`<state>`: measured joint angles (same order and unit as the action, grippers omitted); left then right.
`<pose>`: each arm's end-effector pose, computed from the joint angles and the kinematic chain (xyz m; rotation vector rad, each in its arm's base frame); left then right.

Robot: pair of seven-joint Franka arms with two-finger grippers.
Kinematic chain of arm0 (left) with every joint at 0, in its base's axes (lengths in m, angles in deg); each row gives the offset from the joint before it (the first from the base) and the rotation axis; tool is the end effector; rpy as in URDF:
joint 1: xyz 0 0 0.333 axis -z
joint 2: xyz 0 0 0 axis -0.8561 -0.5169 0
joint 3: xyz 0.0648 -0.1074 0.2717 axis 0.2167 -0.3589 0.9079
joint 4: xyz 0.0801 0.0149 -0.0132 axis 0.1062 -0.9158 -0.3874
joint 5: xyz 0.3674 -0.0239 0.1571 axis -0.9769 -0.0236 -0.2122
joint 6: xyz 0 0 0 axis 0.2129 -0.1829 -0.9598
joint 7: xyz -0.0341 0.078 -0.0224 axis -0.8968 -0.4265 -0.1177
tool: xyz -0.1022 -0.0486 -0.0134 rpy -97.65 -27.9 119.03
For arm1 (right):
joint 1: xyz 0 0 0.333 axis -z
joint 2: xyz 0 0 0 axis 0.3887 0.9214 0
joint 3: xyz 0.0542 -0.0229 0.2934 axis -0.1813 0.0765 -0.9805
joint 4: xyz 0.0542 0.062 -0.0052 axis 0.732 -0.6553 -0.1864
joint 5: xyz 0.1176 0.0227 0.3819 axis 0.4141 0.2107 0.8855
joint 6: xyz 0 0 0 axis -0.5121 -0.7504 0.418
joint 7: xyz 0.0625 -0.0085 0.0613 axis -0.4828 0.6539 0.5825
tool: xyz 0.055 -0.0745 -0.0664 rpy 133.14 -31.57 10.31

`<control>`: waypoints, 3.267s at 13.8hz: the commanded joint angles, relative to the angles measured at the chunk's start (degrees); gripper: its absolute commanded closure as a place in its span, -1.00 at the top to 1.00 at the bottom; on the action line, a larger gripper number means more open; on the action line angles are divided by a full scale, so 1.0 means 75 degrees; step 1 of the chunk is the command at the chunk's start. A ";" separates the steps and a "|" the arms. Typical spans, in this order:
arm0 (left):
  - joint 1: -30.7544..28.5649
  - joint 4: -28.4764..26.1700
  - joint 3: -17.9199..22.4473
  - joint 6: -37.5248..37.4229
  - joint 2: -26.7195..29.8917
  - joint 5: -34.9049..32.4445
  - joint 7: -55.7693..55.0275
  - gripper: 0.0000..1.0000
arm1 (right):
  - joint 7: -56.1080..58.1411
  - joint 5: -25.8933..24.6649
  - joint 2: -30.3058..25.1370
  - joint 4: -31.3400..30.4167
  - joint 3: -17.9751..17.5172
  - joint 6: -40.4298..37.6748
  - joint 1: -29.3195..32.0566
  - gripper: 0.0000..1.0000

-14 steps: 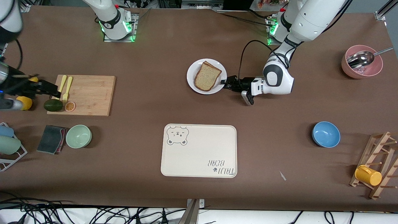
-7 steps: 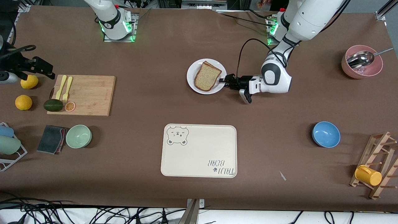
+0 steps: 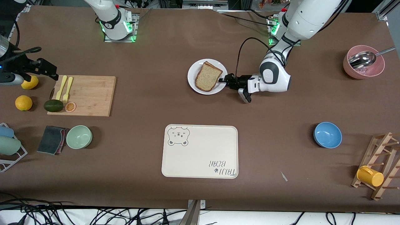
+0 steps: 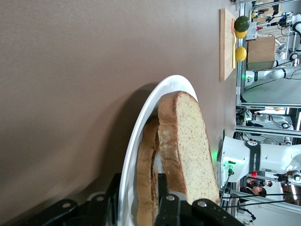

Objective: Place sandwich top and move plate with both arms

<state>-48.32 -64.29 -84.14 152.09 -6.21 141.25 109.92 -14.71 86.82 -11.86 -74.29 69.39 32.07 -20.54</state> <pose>0.3951 -0.2647 0.0836 2.0546 -0.2701 -0.1758 0.5643 -0.0051 0.5605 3.1234 0.1089 -0.0200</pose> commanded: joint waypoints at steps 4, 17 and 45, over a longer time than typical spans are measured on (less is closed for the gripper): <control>0.0116 -0.0186 -0.0010 0.0309 0.0102 0.0350 0.0215 -0.59 | -0.0062 -0.0037 0.0081 0.0159 -0.0063 -0.0011 0.0052 1.00; 0.0128 -0.0186 -0.0045 0.0204 0.0417 0.0444 -0.0077 -1.00 | -0.0074 -0.0014 0.0092 0.0147 -0.0063 -0.0128 0.0040 1.00; 0.0242 0.6655 0.0949 0.0485 -0.2861 -0.0986 -0.4225 -1.00 | -0.0074 -0.0014 0.0093 0.0147 -0.0063 -0.0175 0.0040 1.00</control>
<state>-50.53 -21.15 -80.20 155.36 -23.52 135.41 81.80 -14.71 86.82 -11.31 -74.17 69.39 31.89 -20.54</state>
